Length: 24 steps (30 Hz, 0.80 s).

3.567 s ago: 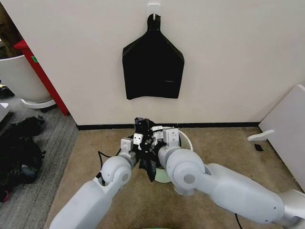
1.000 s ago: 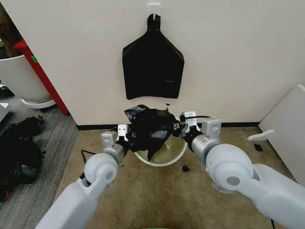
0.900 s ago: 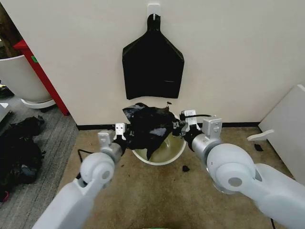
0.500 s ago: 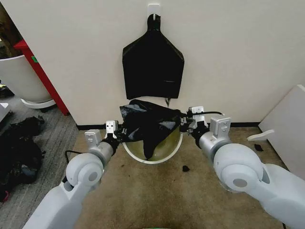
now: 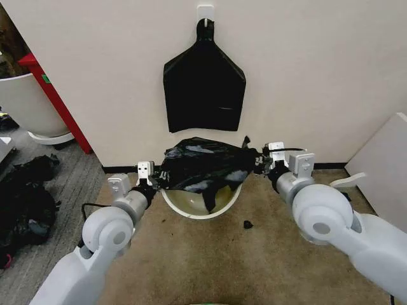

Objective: Place the garbage bag over the trash bin.

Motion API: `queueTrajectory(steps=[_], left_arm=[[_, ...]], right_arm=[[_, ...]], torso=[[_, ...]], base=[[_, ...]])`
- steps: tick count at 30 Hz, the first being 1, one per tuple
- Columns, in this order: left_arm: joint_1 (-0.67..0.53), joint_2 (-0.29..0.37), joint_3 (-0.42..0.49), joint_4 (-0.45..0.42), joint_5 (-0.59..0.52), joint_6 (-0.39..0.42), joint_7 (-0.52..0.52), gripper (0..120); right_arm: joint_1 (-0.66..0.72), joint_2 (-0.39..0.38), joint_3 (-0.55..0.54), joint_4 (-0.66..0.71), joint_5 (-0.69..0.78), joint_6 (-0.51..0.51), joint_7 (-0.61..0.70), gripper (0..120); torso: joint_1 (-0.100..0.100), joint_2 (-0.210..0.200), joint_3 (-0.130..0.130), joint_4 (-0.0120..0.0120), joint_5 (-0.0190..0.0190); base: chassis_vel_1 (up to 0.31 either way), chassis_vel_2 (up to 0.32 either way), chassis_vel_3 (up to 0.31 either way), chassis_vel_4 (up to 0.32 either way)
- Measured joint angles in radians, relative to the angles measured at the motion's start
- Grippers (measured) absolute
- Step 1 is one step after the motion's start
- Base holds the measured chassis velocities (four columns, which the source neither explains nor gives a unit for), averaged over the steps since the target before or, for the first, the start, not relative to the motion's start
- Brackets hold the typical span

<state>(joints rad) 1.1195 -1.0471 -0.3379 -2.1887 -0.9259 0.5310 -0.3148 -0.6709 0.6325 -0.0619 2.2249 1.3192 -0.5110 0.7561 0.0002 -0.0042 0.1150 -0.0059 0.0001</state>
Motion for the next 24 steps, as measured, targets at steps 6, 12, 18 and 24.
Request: queueTrajectory(steps=[6,12,18,24], left_arm=[[0.003,-0.001,-0.008,-0.004,0.001,-0.009,0.022,2],[0.015,-0.005,-0.02,-0.004,0.006,-0.028,0.056,2],[0.019,-0.004,-0.025,-0.005,0.009,-0.035,0.075,2],[0.028,-0.008,-0.026,0.003,0.028,-0.035,0.084,2]], right_arm=[[-0.027,-0.021,0.048,-0.056,0.002,-0.014,-0.129,0],[-0.077,-0.046,0.084,-0.09,0.009,-0.022,-0.258,0],[-0.079,-0.033,0.065,-0.096,0.02,0.009,-0.274,0],[-0.073,-0.044,0.072,-0.058,-0.007,0.012,-0.238,15]], torso=[[0.0,0.0,0.0,0.0,0.0001],[0.0,0.0,0.0,-0.0001,0.0001],[0.0,0.0,0.0,-0.0001,0.0],[0.0,0.0,0.0,0.0001,0.0]], base=[[0.0,0.0,0.0,0.0],[0.0,0.0,0.0,0.0],[0.0,0.0,0.0,0.0],[0.0,0.0,0.0,0.0]])
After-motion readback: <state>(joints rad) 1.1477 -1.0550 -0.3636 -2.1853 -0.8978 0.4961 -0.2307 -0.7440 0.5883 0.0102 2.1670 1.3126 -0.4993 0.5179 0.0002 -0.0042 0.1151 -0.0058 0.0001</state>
